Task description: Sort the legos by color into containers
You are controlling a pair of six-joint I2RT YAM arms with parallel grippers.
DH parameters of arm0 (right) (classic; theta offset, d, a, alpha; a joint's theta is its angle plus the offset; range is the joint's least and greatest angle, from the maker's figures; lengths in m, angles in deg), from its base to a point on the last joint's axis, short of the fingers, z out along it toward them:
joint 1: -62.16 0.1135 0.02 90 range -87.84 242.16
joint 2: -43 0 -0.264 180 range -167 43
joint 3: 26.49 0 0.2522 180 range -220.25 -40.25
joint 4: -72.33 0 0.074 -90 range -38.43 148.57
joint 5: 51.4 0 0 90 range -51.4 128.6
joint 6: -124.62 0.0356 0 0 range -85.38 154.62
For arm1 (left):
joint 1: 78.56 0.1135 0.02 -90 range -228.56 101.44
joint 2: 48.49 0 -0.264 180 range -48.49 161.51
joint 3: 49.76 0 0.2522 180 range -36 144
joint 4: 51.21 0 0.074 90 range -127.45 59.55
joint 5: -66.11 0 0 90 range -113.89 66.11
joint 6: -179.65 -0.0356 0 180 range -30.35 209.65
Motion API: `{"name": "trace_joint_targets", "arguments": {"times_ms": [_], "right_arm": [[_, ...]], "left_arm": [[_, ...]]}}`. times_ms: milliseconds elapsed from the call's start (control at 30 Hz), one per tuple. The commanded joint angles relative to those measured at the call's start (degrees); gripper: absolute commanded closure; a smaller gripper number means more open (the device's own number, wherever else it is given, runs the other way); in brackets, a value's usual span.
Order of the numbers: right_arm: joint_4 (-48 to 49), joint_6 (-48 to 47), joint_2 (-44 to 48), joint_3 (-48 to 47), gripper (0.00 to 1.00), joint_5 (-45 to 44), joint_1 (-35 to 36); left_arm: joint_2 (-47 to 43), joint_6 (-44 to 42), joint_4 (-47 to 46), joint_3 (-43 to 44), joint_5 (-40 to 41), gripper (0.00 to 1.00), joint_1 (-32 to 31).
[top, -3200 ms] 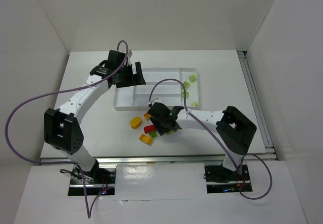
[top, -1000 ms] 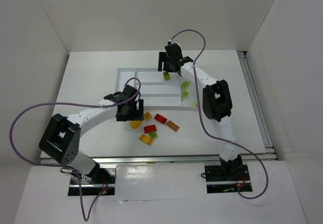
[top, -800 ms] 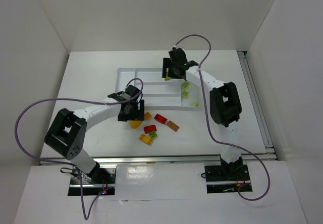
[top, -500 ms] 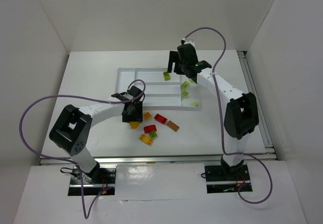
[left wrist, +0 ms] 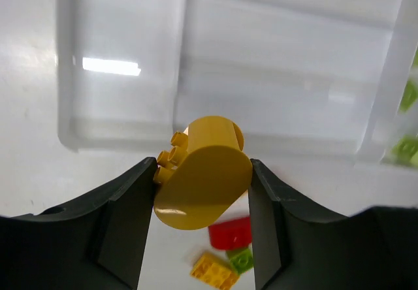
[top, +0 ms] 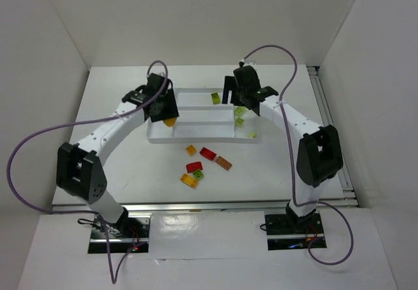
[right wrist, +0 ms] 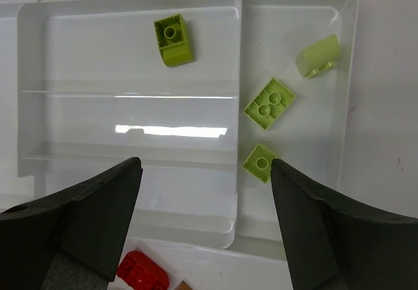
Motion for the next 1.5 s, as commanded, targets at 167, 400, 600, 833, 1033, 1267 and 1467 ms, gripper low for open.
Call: {"name": "trace_joint_targets", "arguments": {"times_ms": [167, 400, 600, 833, 1033, 1267, 1467], "right_arm": [[-0.47, 1.27, 10.92, 6.44, 0.13, -1.85, -0.34], [-2.05, 1.8, 13.12, 8.55, 0.13, -2.92, -0.34], [-2.06, 2.32, 13.65, 10.57, 0.13, -2.92, -0.34], [-0.92, 3.64, 14.88, 14.0, 0.13, -2.39, -0.34], [-0.92, 3.64, 15.49, 13.48, 0.13, -1.86, -0.34], [-1.45, 3.12, 18.04, 15.23, 0.13, -1.86, -0.34], [-0.92, 3.11, 18.04, 16.29, 0.13, -1.25, -0.34]], "left_arm": [[19.39, -2.43, 0.44, 18.41, 1.14, 0.52, 8.96], [23.37, -4.53, 0.97, 23.25, 0.44, 0.0, 10.98], [14.94, -6.56, 2.55, 18.87, 0.96, 0.08, 2.93], [5.88, 6.07, 3.43, -2.13, 3.51, 0.16, -11.07], [11.64, 18.39, 2.89, -3.66, 3.24, 0.24, -15.38], [14.93, 21.3, 2.47, -3.03, 3.96, 0.18, -14.51], [17.47, 21.92, 0.71, -2.77, 3.96, 0.22, -13.89]]}}
